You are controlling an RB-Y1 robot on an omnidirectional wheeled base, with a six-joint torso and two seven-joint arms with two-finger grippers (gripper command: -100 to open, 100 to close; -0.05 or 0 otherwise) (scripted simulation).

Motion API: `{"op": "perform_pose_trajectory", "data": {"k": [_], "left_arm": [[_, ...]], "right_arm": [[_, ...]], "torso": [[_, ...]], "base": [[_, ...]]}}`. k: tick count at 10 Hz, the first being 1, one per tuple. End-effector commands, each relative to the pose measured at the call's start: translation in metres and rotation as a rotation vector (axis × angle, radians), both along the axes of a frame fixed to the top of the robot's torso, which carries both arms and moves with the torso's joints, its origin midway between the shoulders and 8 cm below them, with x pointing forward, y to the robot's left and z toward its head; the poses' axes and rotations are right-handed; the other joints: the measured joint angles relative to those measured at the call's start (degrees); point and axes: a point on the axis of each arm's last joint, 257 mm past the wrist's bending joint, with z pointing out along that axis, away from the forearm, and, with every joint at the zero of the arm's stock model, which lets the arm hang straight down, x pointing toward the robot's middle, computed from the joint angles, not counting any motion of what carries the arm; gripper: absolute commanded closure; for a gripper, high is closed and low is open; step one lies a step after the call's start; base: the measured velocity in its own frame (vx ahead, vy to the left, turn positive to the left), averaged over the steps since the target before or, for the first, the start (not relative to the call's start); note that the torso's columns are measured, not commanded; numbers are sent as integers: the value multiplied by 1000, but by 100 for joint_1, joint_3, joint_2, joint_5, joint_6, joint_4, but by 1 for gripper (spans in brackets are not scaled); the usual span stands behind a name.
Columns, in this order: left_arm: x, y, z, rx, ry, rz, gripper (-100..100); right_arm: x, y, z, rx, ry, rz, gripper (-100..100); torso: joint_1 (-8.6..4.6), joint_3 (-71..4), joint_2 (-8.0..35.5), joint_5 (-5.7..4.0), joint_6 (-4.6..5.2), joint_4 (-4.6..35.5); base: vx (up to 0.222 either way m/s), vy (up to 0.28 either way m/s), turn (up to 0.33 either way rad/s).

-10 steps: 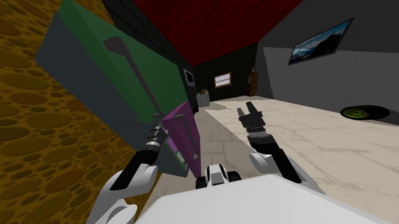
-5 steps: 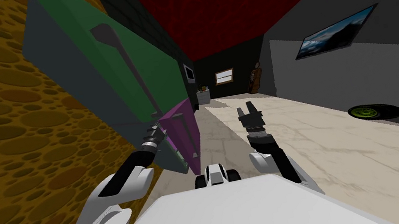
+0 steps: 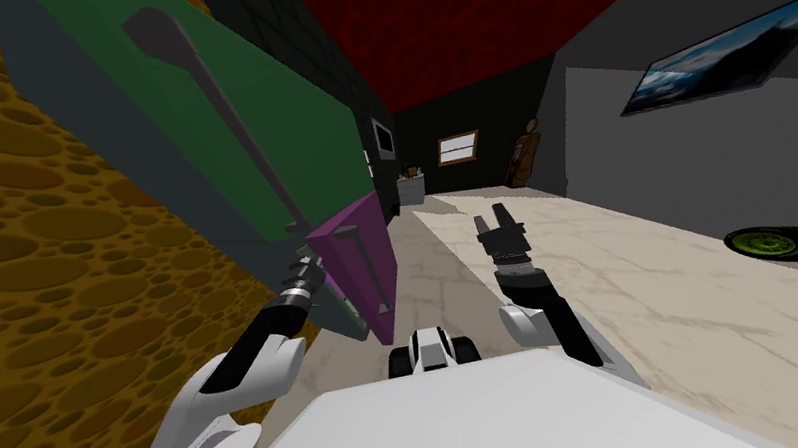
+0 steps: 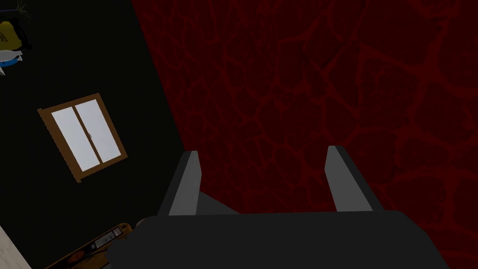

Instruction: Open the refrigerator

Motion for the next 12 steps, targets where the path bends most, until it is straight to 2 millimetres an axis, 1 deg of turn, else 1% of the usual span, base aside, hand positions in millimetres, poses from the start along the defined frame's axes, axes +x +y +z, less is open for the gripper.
{"op": "perform_pose_trajectory", "data": {"k": [1, 2, 3, 6, 7, 8, 9, 10, 11, 12], "left_arm": [[0, 10, 20, 10, -49, 36, 100], [0, 10, 20, 10, -49, 36, 100], [-1, 18, 22, 12, -52, 59, 100], [-6, 41, 26, 17, -60, 128, 100], [-7, 48, 27, 18, -62, 151, 100], [-8, 47, 12, 9, -24, 150, 100], [-11, 60, 8, 7, -15, 187, 100], [-14, 71, 11, 10, -22, 218, 100], [-17, 81, 14, 13, -30, 248, 100], [-17, 81, 14, 13, -30, 248, 100]], "right_arm": [[0, 0, 0, 0, 0, 0, 0], [0, 0, 0, 0, 0, 0, 0], [0, 0, 0, 0, 0, 0, 0], [0, 0, 0, 0, 0, 0, 0], [0, 0, 0, 0, 0, 0, 0], [0, 0, 0, 0, 0, 0, 0], [0, 0, 0, 0, 0, 0, 0], [0, 0, 0, 0, 0, 0, 0], [0, 0, 0, 0, 0, 0, 0], [0, 0, 0, 0, 0, 0, 0]], "torso": [[7, -10, -18, 0, -9, -1], [44, -18, -30, 12, -15, -8], [94, -23, -35, 26, -6, -9], [52, 2, -1, 15, -36, 1], [75, 13, 16, 21, -41, 4], [73, 17, 21, 21, -42, 7], [145, 31, 47, 38, -51, 12], [142, 40, 51, 52, -70, 9], [103, 41, 44, 52, -77, -7], [77, 42, 49, 44, -68, -9]], "base": [[67, -345, 131], [35, -261, 66], [-1, -291, 28], [48, -377, 119], [86, -393, 110], [20, -199, 83], [29, -200, 33], [105, -305, 34], [76, -365, 51], [73, -259, 23]]}}
